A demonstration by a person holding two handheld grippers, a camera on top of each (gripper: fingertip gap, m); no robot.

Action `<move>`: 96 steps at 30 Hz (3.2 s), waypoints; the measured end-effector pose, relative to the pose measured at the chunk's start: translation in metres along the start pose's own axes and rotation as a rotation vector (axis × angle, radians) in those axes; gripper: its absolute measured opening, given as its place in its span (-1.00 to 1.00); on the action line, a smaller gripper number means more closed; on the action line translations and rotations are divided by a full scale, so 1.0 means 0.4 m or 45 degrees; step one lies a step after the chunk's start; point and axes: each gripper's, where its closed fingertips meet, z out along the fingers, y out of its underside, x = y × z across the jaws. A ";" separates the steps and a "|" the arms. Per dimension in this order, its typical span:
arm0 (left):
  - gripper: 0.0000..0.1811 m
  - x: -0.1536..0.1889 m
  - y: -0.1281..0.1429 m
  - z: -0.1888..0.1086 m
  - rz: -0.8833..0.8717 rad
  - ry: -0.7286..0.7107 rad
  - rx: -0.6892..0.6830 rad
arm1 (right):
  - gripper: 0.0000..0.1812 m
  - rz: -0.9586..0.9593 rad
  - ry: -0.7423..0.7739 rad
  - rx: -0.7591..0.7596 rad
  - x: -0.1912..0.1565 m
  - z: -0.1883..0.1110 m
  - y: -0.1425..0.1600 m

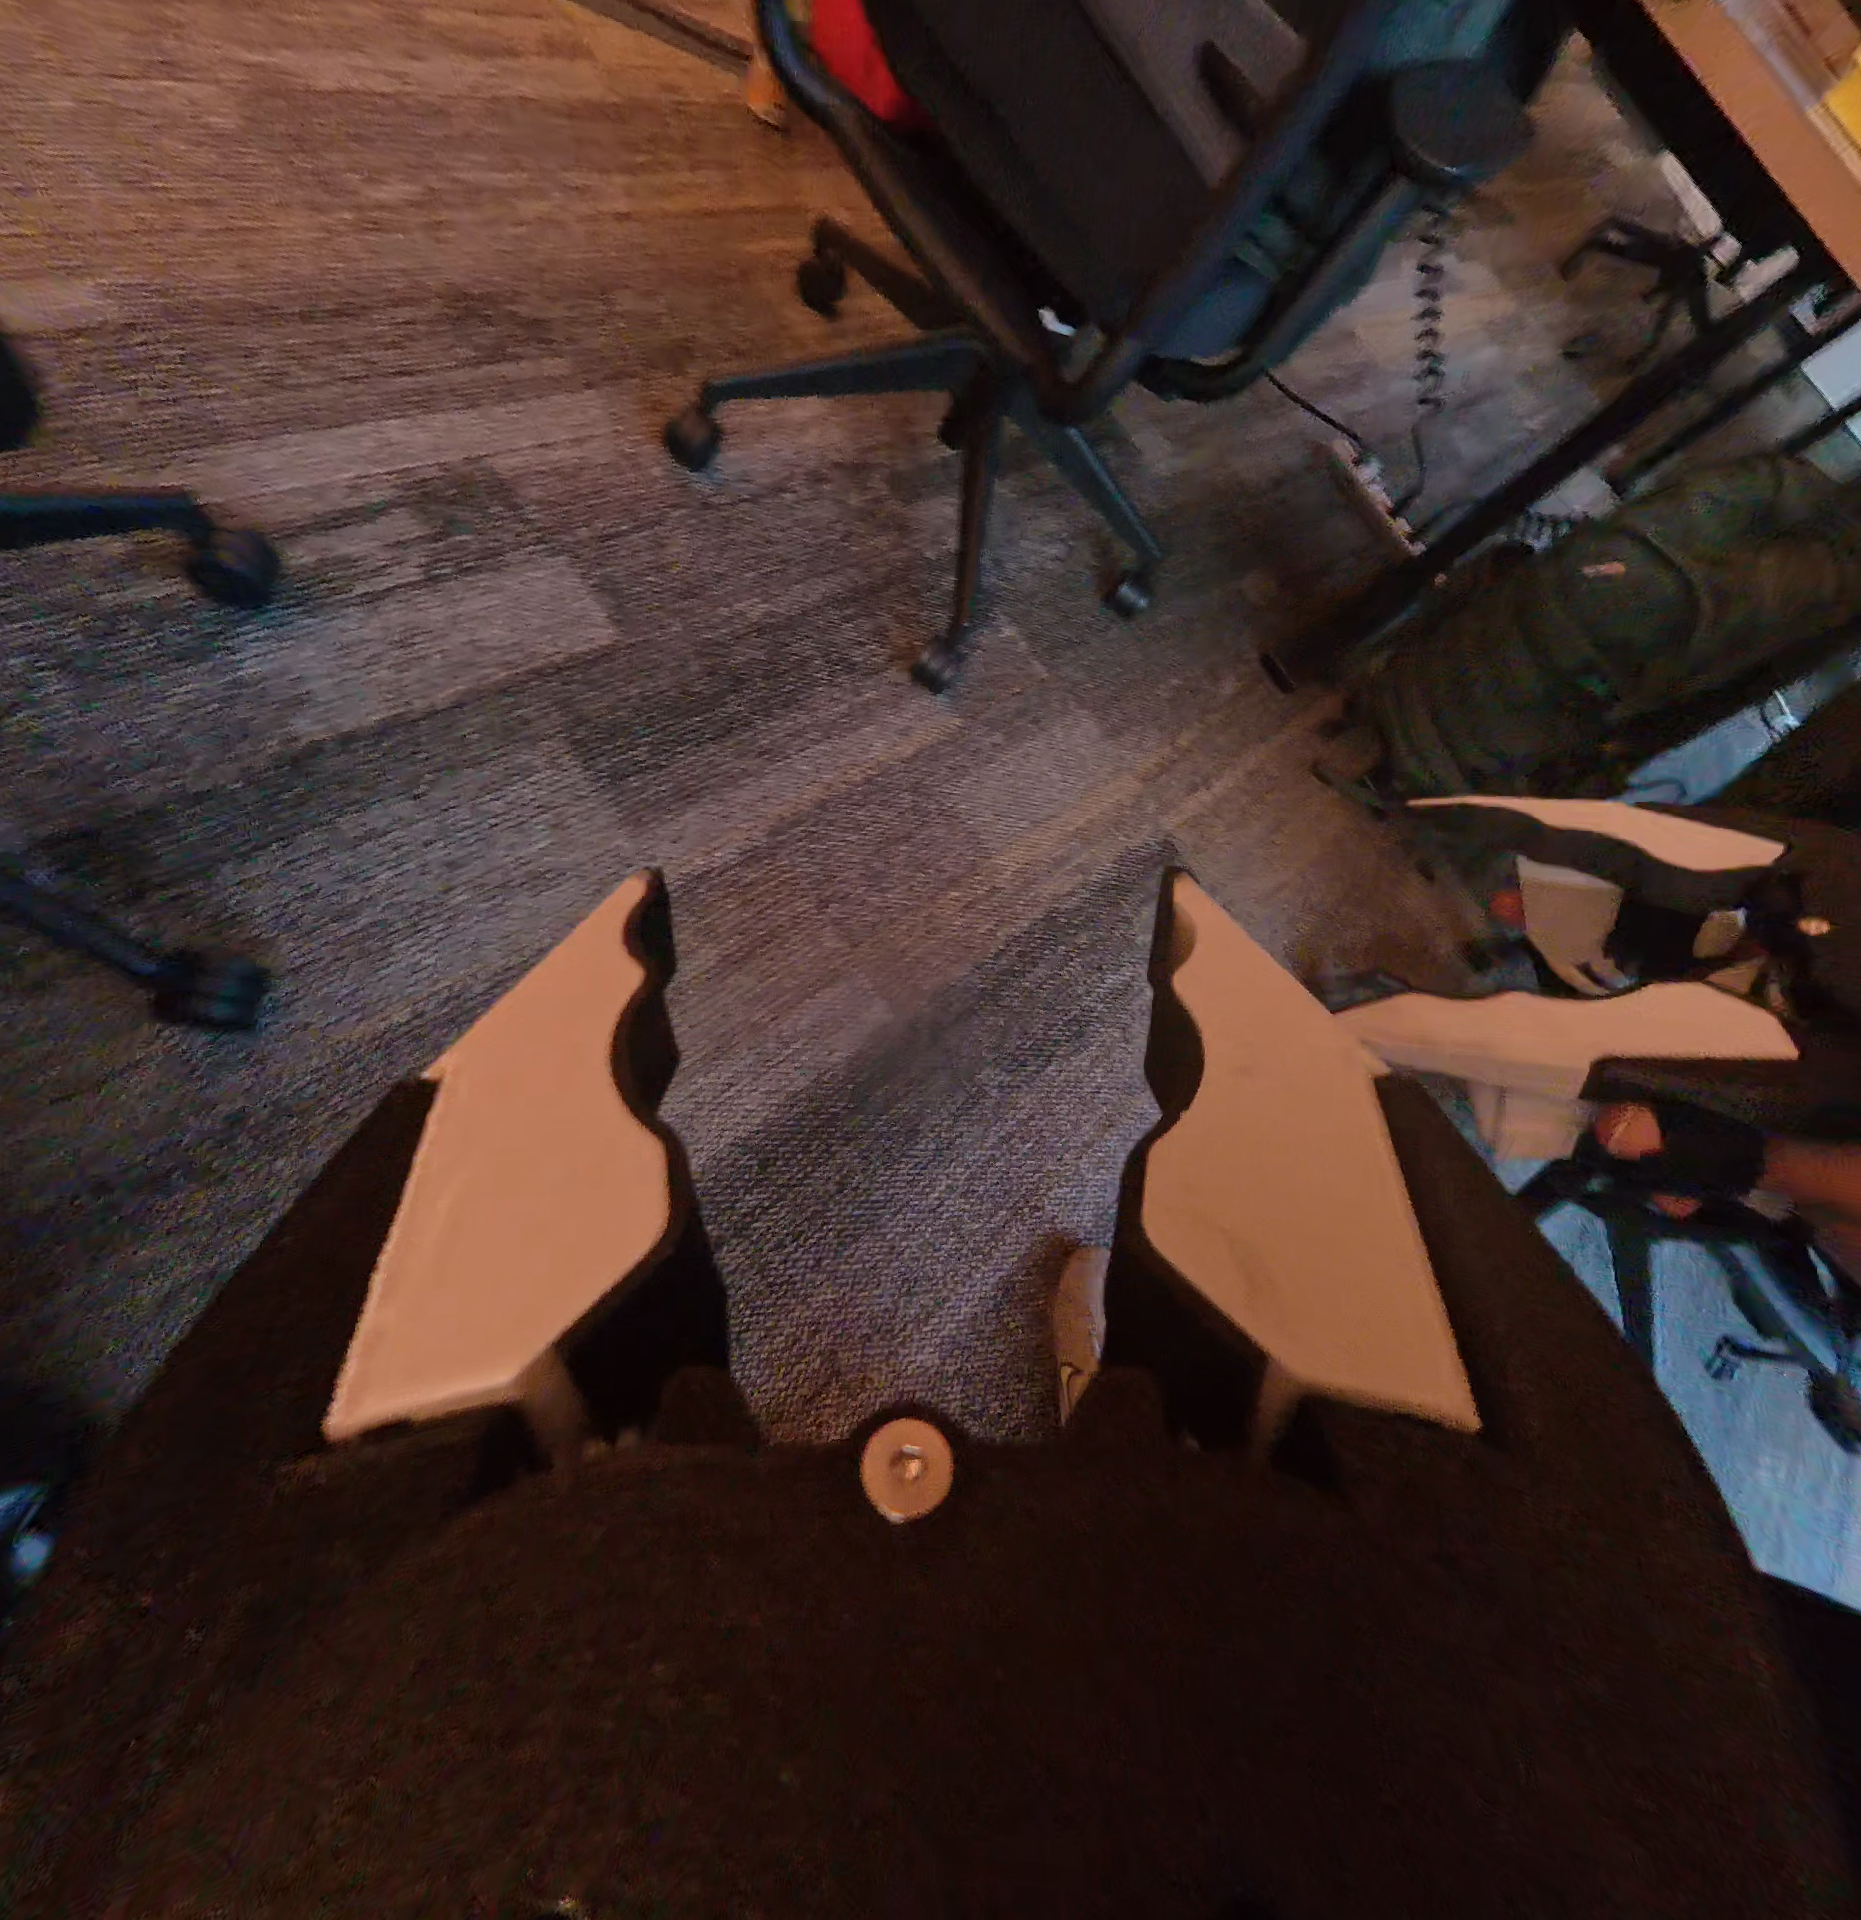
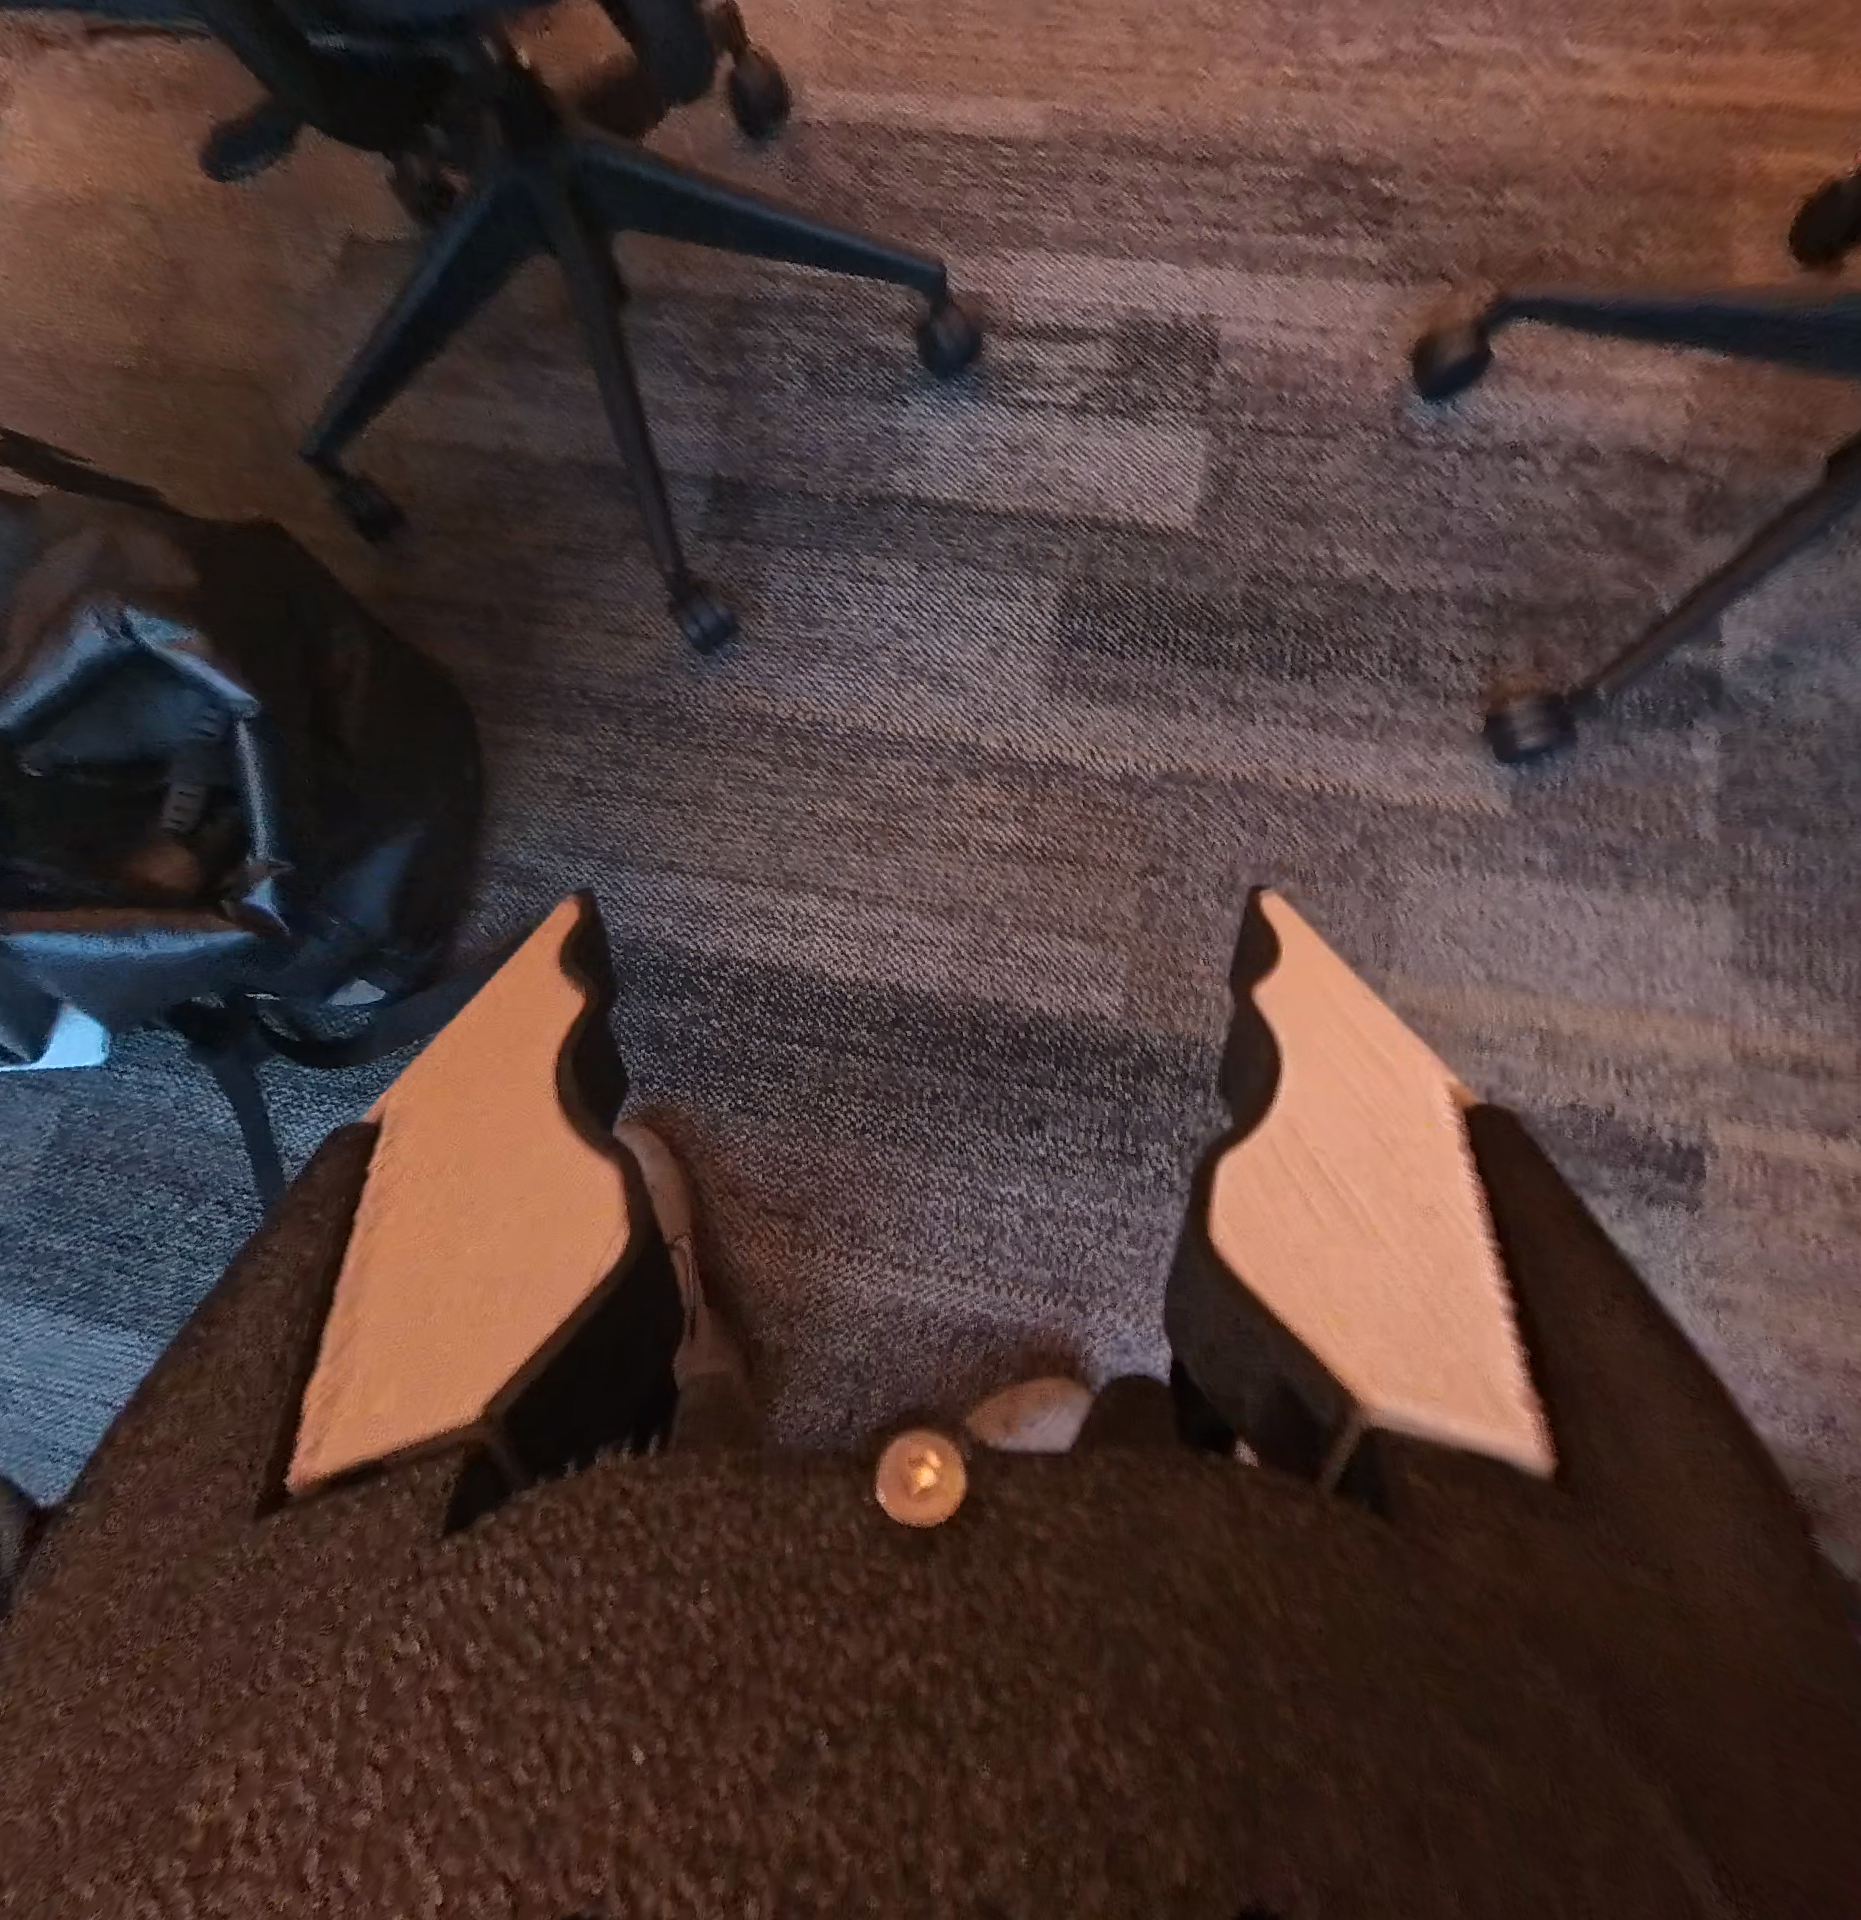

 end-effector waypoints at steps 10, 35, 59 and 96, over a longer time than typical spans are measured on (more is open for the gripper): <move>0.03 0.225 0.031 0.164 0.156 0.057 -0.130 | 0.29 0.137 0.049 0.063 0.183 -0.105 0.142; 0.12 0.370 0.056 0.491 0.137 -0.065 -0.110 | 0.23 0.100 0.022 0.091 0.527 -0.115 0.362; -0.31 -0.550 -0.617 1.085 -0.064 -0.303 0.071 | 0.17 -0.386 -0.362 0.210 0.528 0.772 -0.766; -0.82 -2.307 -0.072 1.328 -0.815 -1.571 -0.008 | 0.07 -0.786 -0.725 0.370 0.665 2.296 -1.480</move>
